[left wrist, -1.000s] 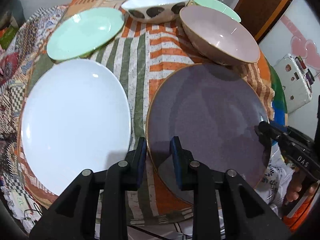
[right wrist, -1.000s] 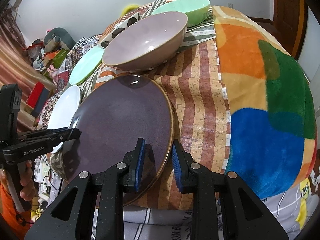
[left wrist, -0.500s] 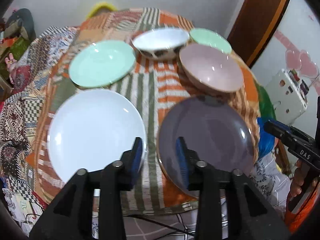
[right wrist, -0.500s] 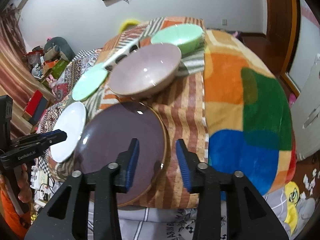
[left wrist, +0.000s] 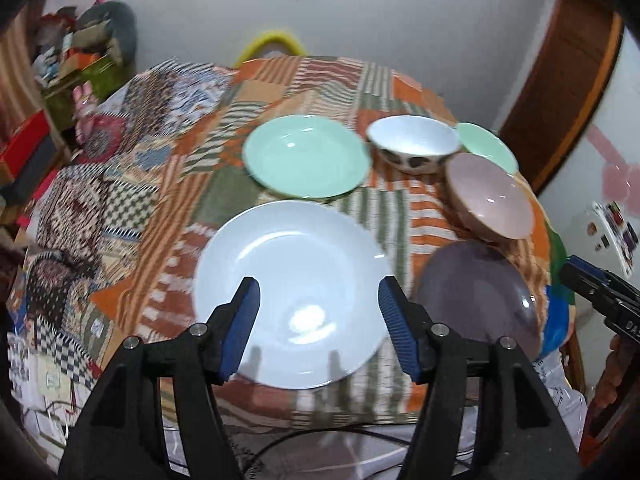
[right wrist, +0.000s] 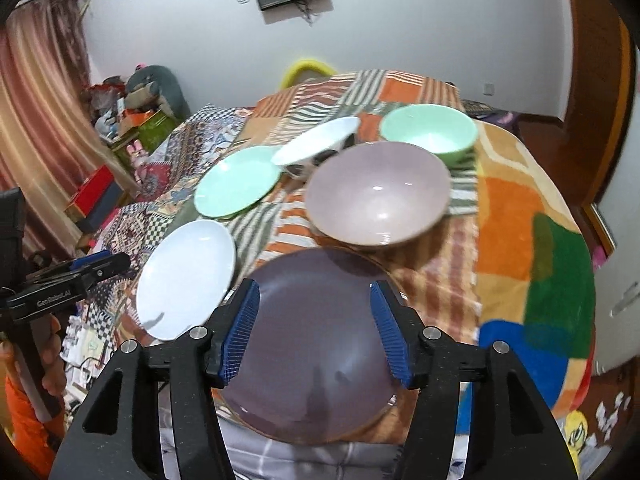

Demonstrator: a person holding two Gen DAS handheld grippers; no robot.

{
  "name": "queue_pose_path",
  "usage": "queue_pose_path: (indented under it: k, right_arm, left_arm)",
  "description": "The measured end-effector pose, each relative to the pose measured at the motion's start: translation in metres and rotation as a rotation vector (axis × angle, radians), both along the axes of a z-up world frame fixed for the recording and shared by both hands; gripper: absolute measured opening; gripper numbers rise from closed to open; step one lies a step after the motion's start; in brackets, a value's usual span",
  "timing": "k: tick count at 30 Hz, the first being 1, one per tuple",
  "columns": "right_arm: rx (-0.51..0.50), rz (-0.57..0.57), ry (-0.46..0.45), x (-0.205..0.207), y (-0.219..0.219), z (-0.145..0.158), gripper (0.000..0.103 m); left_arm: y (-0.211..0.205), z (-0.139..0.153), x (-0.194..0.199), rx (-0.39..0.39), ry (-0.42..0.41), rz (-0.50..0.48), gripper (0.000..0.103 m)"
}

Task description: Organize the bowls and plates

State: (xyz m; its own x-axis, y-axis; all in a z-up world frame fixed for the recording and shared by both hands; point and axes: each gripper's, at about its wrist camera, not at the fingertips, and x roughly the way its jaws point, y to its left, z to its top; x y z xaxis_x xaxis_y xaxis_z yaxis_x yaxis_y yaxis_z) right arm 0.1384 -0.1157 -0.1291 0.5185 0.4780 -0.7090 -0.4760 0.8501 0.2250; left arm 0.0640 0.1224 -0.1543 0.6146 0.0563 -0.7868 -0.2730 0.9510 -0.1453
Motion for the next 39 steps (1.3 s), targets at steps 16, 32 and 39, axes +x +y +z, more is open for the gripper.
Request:
queue_pose_path:
  k: [16,32,39]
  right_arm:
    - [-0.077,0.154,0.016,0.013,0.089,-0.013,0.054]
    - [-0.151,0.214,0.127,0.041,0.152,-0.062,0.054]
    - [-0.176,0.223,0.161,0.048,0.16,-0.074,0.048]
  left_arm:
    - [0.071,-0.054,-0.023,-0.065,0.076,0.153,0.061]
    - [0.094,-0.088,-0.014,-0.15,0.081,0.13,0.042]
    - [0.098,-0.101,-0.007,-0.164,0.093,0.118,0.029]
